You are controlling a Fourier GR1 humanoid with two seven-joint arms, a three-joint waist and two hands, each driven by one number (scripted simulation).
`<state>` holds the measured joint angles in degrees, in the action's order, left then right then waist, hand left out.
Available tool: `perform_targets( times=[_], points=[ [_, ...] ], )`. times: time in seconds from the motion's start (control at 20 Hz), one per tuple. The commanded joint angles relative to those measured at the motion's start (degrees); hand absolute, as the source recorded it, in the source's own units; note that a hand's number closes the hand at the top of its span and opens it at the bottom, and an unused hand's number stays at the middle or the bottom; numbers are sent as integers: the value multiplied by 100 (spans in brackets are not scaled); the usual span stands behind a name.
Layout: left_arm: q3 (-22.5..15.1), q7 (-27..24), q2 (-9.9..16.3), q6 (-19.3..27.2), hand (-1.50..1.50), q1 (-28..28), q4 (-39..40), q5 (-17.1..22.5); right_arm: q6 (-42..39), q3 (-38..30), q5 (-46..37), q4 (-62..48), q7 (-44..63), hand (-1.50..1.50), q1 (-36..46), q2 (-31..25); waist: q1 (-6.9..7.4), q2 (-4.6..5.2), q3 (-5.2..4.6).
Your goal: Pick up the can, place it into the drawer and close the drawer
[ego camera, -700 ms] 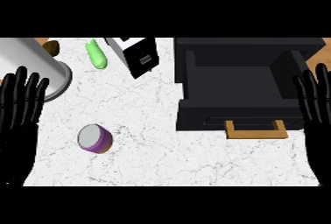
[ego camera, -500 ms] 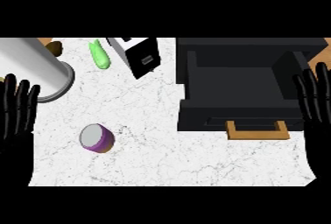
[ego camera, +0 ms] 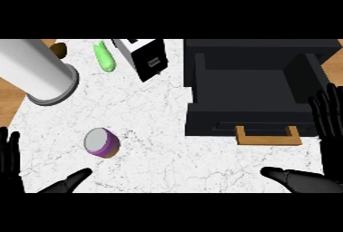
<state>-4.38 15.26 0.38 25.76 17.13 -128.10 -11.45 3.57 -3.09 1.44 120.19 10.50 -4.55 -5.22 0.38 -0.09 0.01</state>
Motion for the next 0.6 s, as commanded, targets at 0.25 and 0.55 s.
perform_targets(
  times=[0.25, 0.55],
  points=[
    [-466, 894, -36, 585, -150, -224, -270, -766, -55, -327, 151, -133, 215, -150, 81, -41, -40, 7, -1],
    [-930, 998, -37, 884, -150, -202, 24, -1071, -221, -517, 211, -368, -176, -150, -90, -57, -43, 7, 0]
  ],
)
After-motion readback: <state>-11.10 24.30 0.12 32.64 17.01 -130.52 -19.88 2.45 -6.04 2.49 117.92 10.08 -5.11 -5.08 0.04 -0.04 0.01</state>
